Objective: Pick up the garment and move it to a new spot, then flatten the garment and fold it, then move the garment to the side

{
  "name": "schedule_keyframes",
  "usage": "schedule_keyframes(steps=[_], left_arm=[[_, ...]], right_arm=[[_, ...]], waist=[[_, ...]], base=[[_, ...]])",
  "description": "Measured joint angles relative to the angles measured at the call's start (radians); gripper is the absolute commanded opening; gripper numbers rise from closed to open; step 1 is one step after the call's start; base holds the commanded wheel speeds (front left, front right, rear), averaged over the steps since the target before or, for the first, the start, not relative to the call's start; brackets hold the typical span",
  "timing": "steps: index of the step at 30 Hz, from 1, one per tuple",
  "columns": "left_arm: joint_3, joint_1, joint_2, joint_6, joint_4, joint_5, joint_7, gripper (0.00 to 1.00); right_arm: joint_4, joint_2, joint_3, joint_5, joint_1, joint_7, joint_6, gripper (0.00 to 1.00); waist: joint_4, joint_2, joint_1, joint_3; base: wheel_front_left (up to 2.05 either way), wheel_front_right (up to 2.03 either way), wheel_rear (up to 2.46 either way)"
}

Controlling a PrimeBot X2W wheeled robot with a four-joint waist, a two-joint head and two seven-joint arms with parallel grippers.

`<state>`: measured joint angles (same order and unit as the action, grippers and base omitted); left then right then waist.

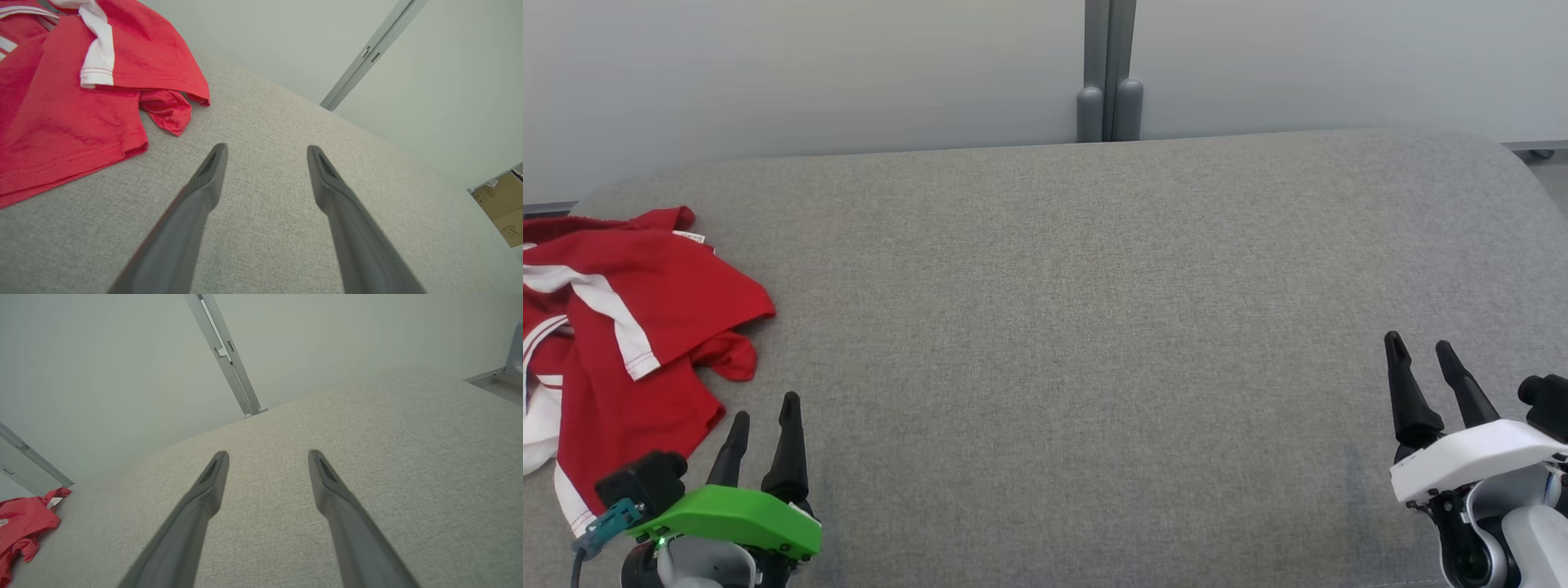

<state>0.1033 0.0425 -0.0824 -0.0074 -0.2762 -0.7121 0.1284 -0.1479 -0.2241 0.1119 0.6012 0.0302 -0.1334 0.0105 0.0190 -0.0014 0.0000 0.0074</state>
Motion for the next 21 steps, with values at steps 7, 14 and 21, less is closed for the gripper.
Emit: schedule_keyframes(steps=[7,14,21], left_arm=[[0.003,0.0,0.0,0.003,0.003,0.089,0.023,1.0],[0.007,0.0,0.0,0.009,0.004,0.186,0.049,1.0],[0.006,0.0,0.0,0.009,-0.007,0.26,0.072,1.0]], right_arm=[[0.008,-0.008,0.021,-0.089,0.004,-0.024,0.01,1.0],[0.015,-0.024,0.028,-0.184,0.021,-0.044,0.019,1.0],[0.025,-0.027,0.035,-0.266,0.025,-0.069,0.035,1.0]], waist=[[0.0,0.0,0.0,0.001],[-0.002,0.0,0.0,0.003],[-0.003,0.0,0.0,0.003]], base=[[0.0,0.0,0.0],[0.0,0.0,0.0],[0.0,0.0,0.0]])
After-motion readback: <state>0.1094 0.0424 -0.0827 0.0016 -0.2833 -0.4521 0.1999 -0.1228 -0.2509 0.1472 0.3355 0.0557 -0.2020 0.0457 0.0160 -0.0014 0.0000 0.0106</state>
